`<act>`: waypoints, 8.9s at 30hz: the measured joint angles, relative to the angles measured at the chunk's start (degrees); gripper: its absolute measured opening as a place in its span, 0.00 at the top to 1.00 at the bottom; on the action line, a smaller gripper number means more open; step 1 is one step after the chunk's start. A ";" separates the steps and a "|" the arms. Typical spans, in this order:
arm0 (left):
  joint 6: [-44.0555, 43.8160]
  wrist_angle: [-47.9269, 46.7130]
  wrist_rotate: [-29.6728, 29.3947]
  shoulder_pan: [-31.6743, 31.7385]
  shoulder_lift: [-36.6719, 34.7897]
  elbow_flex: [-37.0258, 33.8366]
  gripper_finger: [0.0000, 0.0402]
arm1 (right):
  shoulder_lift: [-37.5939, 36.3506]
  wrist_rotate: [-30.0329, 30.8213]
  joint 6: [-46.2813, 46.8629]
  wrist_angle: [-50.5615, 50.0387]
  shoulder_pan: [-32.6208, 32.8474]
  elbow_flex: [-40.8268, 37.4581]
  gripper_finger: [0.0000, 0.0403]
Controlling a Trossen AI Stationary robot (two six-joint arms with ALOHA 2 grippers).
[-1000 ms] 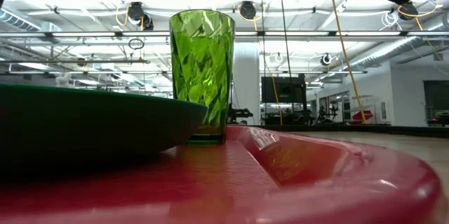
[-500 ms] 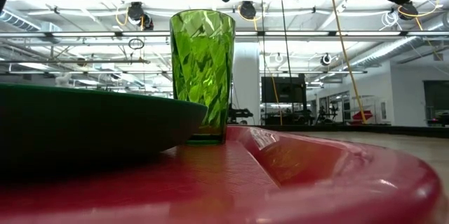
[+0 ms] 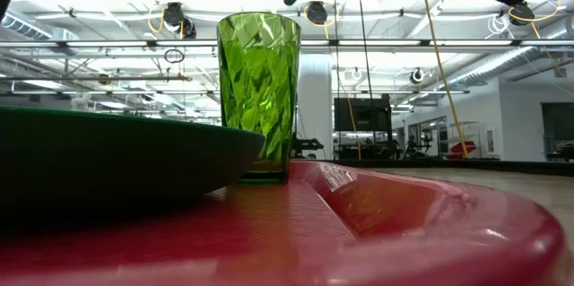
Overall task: Pick and place plate/cup/fork/spoon on tray
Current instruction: Put the blue spoon on the red tray to the left of the purple fork, then return to Home Position
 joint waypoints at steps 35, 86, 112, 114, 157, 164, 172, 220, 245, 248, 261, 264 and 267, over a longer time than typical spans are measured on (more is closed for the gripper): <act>-1.42 -5.72 -7.57 -5.25 -0.83 -0.04 0.96 | -0.62 -1.51 -1.57 -12.95 0.46 -0.14 0.74; -168.45 -137.26 53.46 -23.16 -20.70 -2.86 0.95 | -29.18 -7.85 2.99 -40.76 2.10 -2.93 0.71; -197.94 -123.72 74.64 -35.32 -7.35 -9.51 0.94 | -29.14 -9.20 0.44 -34.04 4.35 -2.93 0.71; -197.81 -123.79 74.64 -34.74 -6.25 -9.49 0.94 | -29.16 -9.20 -0.18 -33.78 4.35 -2.93 0.71; -196.34 -117.67 72.58 -34.45 -2.93 -16.11 0.81 | -29.14 -9.10 -1.08 -33.91 4.31 -2.93 0.71; -196.68 -120.67 70.34 -34.38 -5.64 -15.58 0.81 | -29.14 -9.10 -1.08 -33.91 4.31 -2.93 0.71; -195.58 -133.21 61.91 -34.18 -14.84 -12.43 0.84 | -29.16 -9.19 -1.08 -35.98 4.31 -2.93 0.71; -66.38 -65.73 44.22 4.12 -42.12 -24.92 0.99 | -37.27 -30.11 3.79 -62.05 -2.97 -2.93 1.00; -58.79 -35.80 65.70 14.40 -61.27 -56.58 0.99 | -39.49 -29.82 5.56 -58.52 -4.85 -12.76 1.00; -59.02 -33.60 65.78 14.40 -63.52 -58.92 0.97 | -41.40 -29.82 6.78 -57.93 -4.85 -14.77 1.00; -62.37 -26.56 65.78 14.40 -72.22 -70.36 0.98 | -51.02 -29.84 7.47 -57.06 -4.85 -22.21 1.00; -62.93 -23.59 65.58 14.40 -72.24 -73.12 0.97 | -52.49 -29.77 6.15 -56.91 -4.85 -23.44 1.00; -63.11 -22.09 64.88 14.40 -72.24 -74.97 0.99 | -53.55 -29.71 5.08 -56.95 -4.85 -24.39 1.00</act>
